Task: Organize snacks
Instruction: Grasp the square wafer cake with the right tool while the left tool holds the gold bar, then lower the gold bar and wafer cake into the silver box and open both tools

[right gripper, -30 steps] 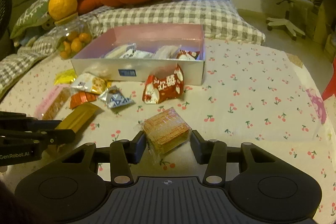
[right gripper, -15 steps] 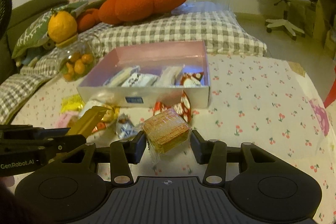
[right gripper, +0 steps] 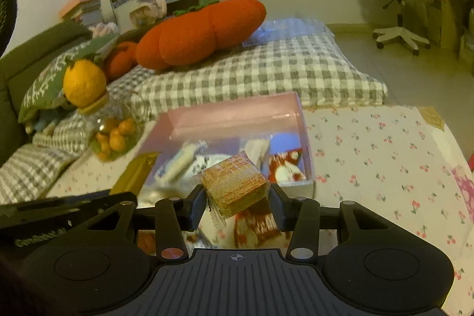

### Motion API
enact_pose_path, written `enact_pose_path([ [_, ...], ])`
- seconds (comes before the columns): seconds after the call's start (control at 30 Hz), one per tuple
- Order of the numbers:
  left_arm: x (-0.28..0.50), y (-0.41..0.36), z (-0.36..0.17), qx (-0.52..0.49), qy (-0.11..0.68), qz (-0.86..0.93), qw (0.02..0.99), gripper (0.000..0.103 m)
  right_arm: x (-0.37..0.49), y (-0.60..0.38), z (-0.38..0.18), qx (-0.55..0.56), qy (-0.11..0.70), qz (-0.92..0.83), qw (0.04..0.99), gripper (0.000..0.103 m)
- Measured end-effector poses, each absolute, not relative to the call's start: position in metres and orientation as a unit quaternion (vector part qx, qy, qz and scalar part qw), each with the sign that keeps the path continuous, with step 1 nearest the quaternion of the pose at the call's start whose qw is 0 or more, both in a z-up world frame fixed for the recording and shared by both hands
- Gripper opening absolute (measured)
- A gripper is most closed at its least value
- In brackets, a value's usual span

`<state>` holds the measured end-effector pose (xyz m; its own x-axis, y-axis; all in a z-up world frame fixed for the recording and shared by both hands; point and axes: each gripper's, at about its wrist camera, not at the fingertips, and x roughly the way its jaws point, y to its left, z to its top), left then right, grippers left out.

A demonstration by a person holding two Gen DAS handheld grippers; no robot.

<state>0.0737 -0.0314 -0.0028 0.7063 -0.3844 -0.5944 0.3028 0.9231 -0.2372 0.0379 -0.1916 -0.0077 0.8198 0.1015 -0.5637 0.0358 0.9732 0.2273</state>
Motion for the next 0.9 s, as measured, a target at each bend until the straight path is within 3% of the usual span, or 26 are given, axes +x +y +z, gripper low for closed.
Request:
enact_pose_path([
  [0.37,0.114,-0.037,-0.008,-0.105,0.346,-0.162,0.918,0.026,0.087,-0.205,-0.009,0.192,0.306,0.001,0.933,0.045],
  [0.9,0.168,-0.070,-0.033,-0.074,0.349,-0.163,0.920,0.026,0.146,-0.241,-0.050,0.254,0.339,-0.014,0.906,0.045],
])
